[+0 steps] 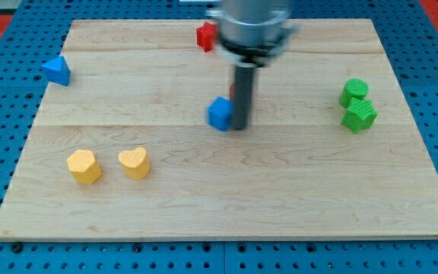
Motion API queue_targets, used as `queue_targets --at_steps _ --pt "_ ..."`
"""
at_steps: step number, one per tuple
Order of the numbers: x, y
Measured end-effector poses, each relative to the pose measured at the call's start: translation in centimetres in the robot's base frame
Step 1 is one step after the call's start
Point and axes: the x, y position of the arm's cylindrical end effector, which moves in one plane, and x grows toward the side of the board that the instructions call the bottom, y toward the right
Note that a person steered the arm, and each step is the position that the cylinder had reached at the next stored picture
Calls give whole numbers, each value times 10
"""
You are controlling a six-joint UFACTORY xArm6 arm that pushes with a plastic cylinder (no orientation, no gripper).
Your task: Drag the blue cube towards the right side of the triangle
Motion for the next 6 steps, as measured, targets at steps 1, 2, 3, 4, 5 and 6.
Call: queue_targets --at_steps 1,2,3,4,5,6 --pt "-37 -100" --pt "-46 -48" --pt "-63 -45" --pt "-64 -68" --pt "-64 -114" --pt "-64 -104"
